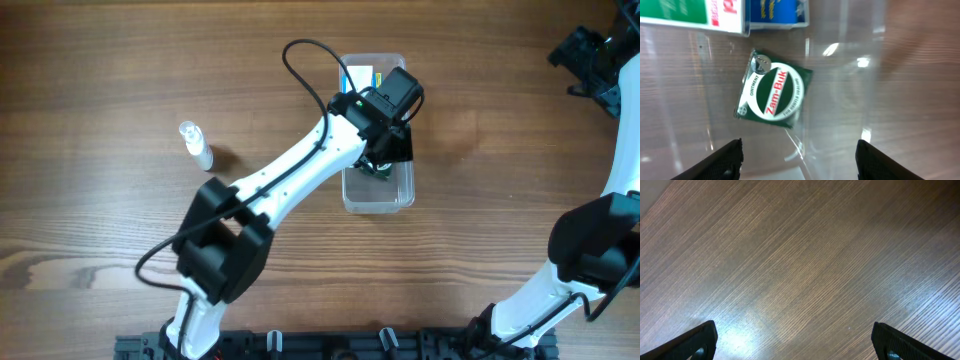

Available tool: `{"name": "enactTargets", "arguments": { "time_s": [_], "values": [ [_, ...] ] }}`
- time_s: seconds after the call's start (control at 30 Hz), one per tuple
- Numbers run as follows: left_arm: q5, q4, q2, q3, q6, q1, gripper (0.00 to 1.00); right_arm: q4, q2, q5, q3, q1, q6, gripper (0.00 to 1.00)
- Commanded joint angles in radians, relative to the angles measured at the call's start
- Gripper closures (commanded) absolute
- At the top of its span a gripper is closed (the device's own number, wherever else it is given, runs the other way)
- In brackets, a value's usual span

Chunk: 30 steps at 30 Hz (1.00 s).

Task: Pack container
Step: 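Release the box and move the left gripper to the white bottle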

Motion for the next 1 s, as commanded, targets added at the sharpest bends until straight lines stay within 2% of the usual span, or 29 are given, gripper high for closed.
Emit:
{"name": "enactTargets", "arguments": {
  "time_s": [0.0, 0.07, 0.17, 0.27, 0.4, 0.5, 0.67, 0.97],
  "values": [
    [0.005, -0.028, -0.177, 0.017, 0.051, -0.003, 0.25, 0.003, 0.011, -0.002, 0.003, 0.002, 0.014, 0.00],
    [0.005, -0.054, -0.232, 0.017, 0.111, 0.006, 0.17, 0.003, 0.011, -0.002, 0.003, 0.002, 0.014, 0.00],
    [-0.023, -0.161, -0.352, 0.017, 0.259, 0.048, 0.13, 0.003, 0.011, -0.002, 0.003, 0.002, 0.014, 0.00],
    [-0.134, -0.291, -0.448, 0.017, 0.262, 0.103, 0.06, 0.003, 0.011, -0.002, 0.003, 0.002, 0.014, 0.00],
    [-0.315, -0.498, -0.544, 0.017, 0.262, 0.215, 0.04, 0.003, 0.011, -0.001, 0.003, 0.002, 0.014, 0.00],
    [-0.340, -0.606, -0.566, 0.017, 0.284, 0.315, 0.00, 0.003, 0.011, -0.002, 0.003, 0.002, 0.015, 0.00],
    [-0.330, -0.638, -0.538, 0.015, 0.169, 0.475, 0.00, 0.003, 0.011, -0.002, 0.003, 0.002, 0.014, 0.00],
    [-0.274, -0.624, -0.423, 0.015, 0.232, 0.670, 0.00, 0.003, 0.011, -0.002, 0.003, 0.002, 0.014, 0.00]
  ]
}}
